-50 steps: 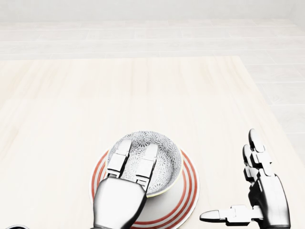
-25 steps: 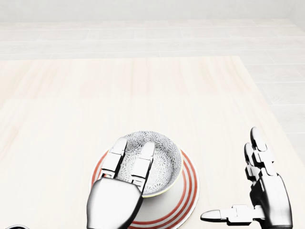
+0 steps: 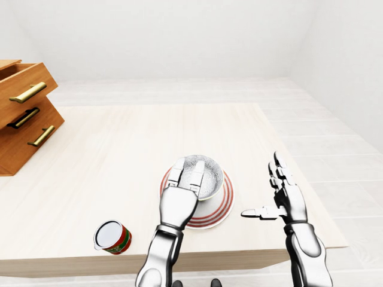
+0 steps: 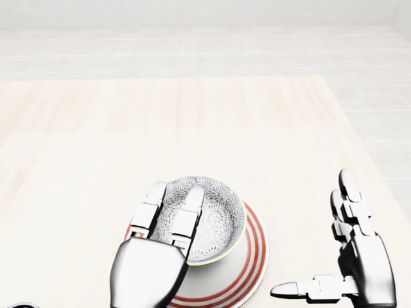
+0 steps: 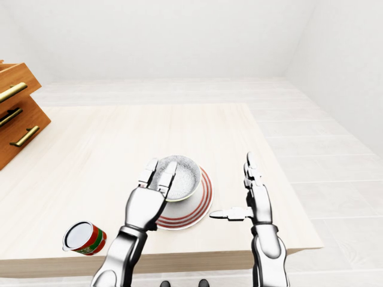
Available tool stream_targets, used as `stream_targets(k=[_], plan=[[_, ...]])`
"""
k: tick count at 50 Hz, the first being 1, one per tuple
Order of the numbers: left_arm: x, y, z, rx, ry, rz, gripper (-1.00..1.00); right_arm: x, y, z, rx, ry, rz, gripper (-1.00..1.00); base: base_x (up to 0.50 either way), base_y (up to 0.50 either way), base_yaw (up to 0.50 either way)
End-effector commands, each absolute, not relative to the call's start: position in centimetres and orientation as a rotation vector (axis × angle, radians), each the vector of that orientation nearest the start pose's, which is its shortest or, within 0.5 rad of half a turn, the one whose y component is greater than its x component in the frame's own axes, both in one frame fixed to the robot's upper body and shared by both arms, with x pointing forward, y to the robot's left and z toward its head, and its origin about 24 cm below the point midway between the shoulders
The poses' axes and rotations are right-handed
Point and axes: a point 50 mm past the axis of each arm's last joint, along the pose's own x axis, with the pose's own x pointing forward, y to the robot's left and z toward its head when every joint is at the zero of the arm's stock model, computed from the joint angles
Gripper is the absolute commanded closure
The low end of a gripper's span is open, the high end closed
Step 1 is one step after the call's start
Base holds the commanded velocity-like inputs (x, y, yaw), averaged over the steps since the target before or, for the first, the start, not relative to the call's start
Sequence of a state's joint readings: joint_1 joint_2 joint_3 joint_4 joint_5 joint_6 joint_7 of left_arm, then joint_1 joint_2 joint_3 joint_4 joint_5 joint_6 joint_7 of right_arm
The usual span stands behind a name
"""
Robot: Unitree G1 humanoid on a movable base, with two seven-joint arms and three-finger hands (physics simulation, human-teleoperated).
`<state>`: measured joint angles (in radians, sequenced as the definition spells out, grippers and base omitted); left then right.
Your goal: Put the bowl on the plate.
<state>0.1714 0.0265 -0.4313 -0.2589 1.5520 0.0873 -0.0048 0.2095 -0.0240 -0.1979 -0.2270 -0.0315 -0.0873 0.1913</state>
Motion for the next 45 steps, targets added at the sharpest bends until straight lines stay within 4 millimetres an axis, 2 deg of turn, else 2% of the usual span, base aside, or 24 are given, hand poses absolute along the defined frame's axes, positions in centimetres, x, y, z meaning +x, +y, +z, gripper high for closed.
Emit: stream_targets(k=[1, 11, 15, 20, 24, 31, 39, 45], plan=[[20.4, 6.9, 7.0, 1.472, -0.295, -0.160, -1.00, 20.5, -20.3, 6.0, -0.126, -0.103, -0.053, -1.00, 0.00, 0.00, 0.00], [21.3, 8.2, 9.1, 1.407, -0.266, -0.128, -1.00, 20.7, -20.6, 5.7, -0.119, -0.092, -0.056, -1.00, 0.00, 0.00, 0.00], [21.3, 8.3, 9.2, 1.397, -0.255, -0.130, -1.00, 20.7, -20.6, 5.7, -0.116, -0.096, -0.058, -1.00, 0.00, 0.00, 0.00], [20.8, 8.6, 10.6, 1.357, -0.269, -0.118, -1.00, 20.7, -20.3, 5.4, -0.110, -0.084, -0.050, -1.00, 0.00, 0.00, 0.00], [20.3, 9.2, 12.9, 1.344, -0.288, -0.102, -1.00, 20.7, -20.4, 5.7, -0.113, -0.093, -0.050, -1.00, 0.00, 0.00, 0.00], [19.5, 10.2, 15.2, 1.325, -0.306, -0.066, -1.00, 20.6, -20.2, 5.6, -0.118, -0.089, -0.050, -1.00, 0.00, 0.00, 0.00], [18.6, 11.2, 17.1, 1.315, -0.311, -0.033, -1.00, 20.6, -20.2, 6.0, -0.121, -0.105, -0.052, -1.00, 0.00, 0.00, 0.00], [18.5, 11.5, 17.0, 1.302, -0.297, -0.028, -1.00, 20.5, -20.2, 6.1, -0.124, -0.111, -0.051, -1.00, 0.00, 0.00, 0.00]])
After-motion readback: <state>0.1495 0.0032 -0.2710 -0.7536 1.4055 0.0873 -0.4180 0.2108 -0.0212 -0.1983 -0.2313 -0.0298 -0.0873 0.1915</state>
